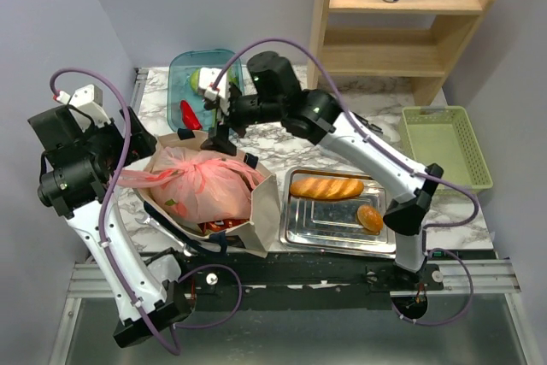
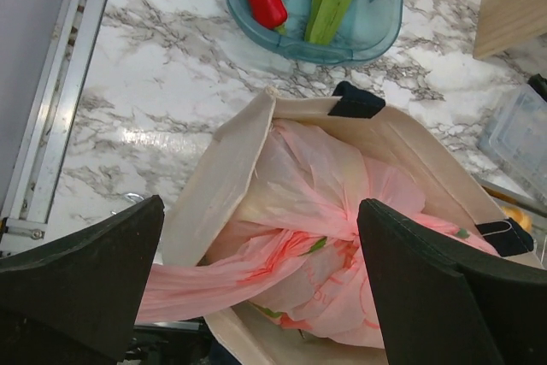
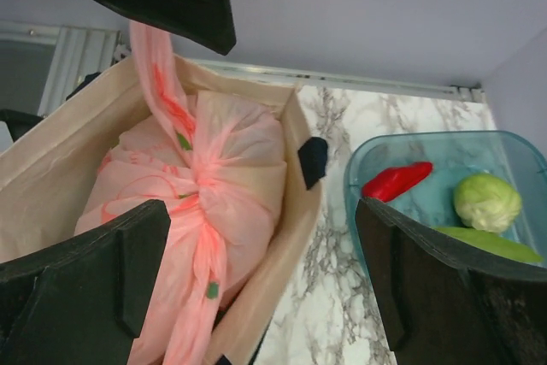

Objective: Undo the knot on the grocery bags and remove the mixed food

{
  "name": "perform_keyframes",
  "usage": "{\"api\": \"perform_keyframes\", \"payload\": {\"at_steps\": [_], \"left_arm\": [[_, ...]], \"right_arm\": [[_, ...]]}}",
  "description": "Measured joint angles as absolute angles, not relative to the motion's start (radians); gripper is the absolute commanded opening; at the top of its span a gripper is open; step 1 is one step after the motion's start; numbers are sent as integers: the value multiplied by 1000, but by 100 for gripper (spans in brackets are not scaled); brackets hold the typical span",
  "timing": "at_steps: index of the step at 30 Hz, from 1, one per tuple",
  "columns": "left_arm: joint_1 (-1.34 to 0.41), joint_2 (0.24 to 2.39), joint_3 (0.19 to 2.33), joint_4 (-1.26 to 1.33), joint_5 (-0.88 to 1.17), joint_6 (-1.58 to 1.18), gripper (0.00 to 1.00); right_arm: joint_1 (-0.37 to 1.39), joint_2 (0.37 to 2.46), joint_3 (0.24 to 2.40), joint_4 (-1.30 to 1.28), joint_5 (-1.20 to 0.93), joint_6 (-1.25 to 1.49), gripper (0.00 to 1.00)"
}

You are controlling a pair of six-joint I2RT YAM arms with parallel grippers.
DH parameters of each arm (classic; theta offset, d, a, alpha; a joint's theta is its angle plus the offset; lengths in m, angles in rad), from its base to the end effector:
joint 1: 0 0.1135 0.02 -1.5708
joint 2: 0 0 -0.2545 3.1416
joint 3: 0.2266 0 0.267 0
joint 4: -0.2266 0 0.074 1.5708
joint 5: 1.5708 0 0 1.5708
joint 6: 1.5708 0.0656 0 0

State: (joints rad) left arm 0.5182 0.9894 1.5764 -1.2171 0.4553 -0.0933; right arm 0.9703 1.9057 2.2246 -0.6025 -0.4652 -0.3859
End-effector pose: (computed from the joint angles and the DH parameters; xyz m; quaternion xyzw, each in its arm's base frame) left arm 0.1629 0.0596 0.4419 -0.1639 0.8589 -0.1036 0.4740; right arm 0.2352 0.3955 0.4553 -0.5960 0.5194 0.3448 0.5061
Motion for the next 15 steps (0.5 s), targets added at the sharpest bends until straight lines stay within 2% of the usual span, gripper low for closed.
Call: {"api": "perform_keyframes", "payload": {"at_steps": [5, 15], "left_arm": [[524, 931, 1505, -1216, 457, -103, 99], [538, 863, 1467, -1214, 432, -114, 99]], "right_arm": [[1027, 1979, 2249, -654, -445, -420, 99], [1117, 1996, 2204, -657, -439, -426, 97]]}}
